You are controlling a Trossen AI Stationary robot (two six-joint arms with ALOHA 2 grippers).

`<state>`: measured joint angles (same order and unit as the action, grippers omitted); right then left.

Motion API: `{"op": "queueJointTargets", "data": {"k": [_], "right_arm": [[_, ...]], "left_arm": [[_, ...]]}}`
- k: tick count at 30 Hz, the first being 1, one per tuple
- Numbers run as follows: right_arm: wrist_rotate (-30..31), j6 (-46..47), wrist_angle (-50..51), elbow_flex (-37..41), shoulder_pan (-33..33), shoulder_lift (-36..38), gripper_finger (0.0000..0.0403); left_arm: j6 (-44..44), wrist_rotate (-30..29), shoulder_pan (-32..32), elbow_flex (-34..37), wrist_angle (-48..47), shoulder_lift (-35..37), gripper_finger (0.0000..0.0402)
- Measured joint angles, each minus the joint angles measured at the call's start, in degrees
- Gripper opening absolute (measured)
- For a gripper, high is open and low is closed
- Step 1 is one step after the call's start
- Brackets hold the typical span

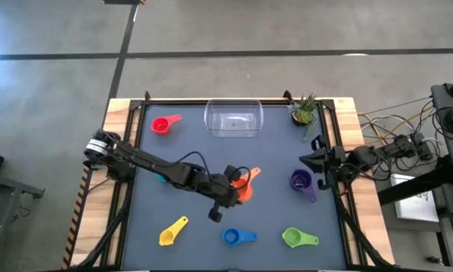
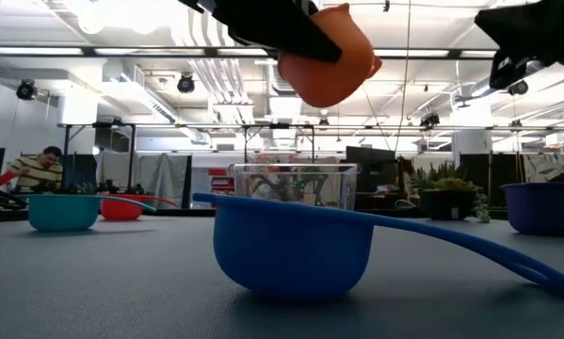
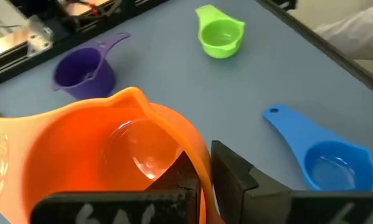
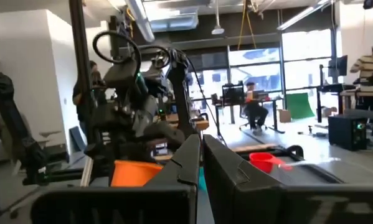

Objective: Nest measuring cups in basket
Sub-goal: Stack the orange measuring cup on top of the violet measuring cup

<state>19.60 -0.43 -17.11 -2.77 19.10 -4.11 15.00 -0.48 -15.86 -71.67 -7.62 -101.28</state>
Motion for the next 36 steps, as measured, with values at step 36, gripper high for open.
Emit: {"op": "queueJointTargets", "data": {"k": [36], "right_arm": [[3.75, -5.01, 21.65, -38.8, 0.03, -58.35, 0.0073]], "left_arm": [[-0.66, 9.04, 2.84, 2.16, -3.1, 1.65, 0.0008]]}}
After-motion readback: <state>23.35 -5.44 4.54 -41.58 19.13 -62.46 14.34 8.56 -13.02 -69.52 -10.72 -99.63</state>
